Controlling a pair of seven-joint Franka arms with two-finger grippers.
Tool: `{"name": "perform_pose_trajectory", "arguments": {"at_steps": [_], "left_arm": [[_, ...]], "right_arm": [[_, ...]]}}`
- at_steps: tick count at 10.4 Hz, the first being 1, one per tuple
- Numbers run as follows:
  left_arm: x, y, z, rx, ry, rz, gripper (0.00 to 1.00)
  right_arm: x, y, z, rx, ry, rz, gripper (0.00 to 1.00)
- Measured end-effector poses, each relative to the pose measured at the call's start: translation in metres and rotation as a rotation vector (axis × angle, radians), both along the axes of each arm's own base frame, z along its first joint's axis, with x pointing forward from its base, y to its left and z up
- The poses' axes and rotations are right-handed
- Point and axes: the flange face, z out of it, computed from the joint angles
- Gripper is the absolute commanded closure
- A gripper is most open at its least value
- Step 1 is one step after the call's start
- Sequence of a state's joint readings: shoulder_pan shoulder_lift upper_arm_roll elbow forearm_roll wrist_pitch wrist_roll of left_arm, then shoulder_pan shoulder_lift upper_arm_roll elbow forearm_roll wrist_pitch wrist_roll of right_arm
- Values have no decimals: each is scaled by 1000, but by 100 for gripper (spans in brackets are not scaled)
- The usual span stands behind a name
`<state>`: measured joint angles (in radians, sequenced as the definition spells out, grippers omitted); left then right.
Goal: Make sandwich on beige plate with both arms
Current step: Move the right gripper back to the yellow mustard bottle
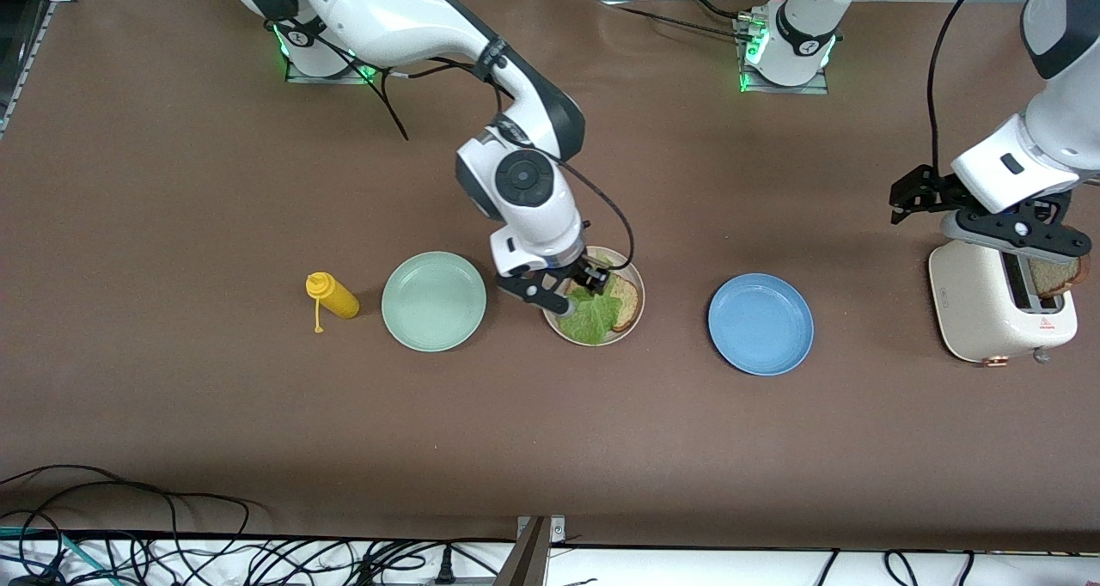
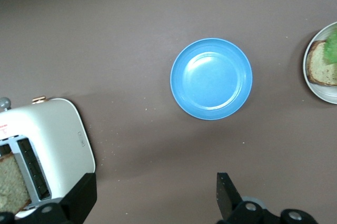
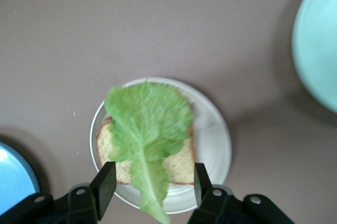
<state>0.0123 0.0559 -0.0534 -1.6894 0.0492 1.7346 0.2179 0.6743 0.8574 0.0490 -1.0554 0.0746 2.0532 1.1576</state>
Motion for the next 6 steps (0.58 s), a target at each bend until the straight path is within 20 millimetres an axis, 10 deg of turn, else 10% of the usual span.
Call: {"name": "perform_pose_trajectory", "arguments": {"at_steps": [6], "left_arm": [[0, 8, 19, 0, -8, 18, 0]], "right_arm": [[39, -136, 89, -112, 139, 167, 19]]}}
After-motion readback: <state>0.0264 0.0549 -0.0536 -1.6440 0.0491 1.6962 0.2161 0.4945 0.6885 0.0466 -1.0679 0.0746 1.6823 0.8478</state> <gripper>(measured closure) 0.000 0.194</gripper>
